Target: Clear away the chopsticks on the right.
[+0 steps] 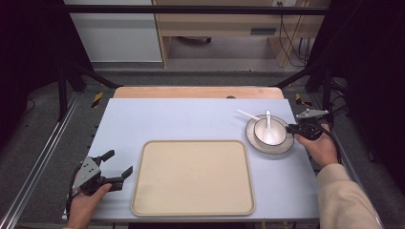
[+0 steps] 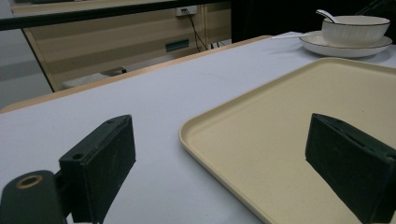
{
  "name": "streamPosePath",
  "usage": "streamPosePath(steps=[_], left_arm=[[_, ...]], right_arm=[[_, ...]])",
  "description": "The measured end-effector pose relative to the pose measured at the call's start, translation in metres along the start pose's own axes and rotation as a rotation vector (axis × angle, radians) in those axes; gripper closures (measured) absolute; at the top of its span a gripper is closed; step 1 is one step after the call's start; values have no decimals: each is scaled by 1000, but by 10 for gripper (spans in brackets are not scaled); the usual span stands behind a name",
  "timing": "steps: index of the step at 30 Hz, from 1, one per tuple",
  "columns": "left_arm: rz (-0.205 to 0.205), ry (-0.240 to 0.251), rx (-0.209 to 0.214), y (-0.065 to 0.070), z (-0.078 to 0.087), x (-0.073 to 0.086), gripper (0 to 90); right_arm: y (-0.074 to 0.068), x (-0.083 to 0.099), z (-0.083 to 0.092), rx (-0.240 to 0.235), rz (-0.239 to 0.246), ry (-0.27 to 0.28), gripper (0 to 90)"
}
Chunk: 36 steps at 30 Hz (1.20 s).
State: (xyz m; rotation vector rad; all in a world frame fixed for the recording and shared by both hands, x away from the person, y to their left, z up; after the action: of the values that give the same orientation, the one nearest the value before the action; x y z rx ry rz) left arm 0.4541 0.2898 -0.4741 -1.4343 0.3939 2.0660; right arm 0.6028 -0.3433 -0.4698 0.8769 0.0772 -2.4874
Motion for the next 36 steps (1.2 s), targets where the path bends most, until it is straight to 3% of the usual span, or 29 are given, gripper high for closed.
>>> streamPosePath(steps=[13, 14, 24, 30, 36], left_arm=[[0, -2, -1, 0, 0, 0, 83], [1, -1, -2, 0, 0, 0, 84], [-2, -5, 0, 1, -1, 0, 84], [2, -6, -1, 0, 0, 1, 85], [-3, -8, 0, 0, -1, 1, 85]], right_arm=[[0, 0, 2, 0, 5, 12, 723], [0, 1, 3, -3, 13, 0, 686], [2, 5, 1, -20, 45, -38, 649], [2, 5, 0, -13, 36, -36, 676], [6, 1, 2, 2, 15, 0, 702]])
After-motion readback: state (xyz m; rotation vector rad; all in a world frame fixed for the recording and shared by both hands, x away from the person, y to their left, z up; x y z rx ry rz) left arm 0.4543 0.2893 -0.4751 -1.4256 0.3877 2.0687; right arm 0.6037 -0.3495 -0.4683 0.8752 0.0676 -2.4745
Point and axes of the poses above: each handheld gripper's, and its own axes: z roughly backward along the jaws, x roughly out of its underside, y roughly to its right, the point moved 5 cm from there along -z, roughly forward along the jaws, and after that the axes turned 9 degrees about -y, right-handed, at the moved point
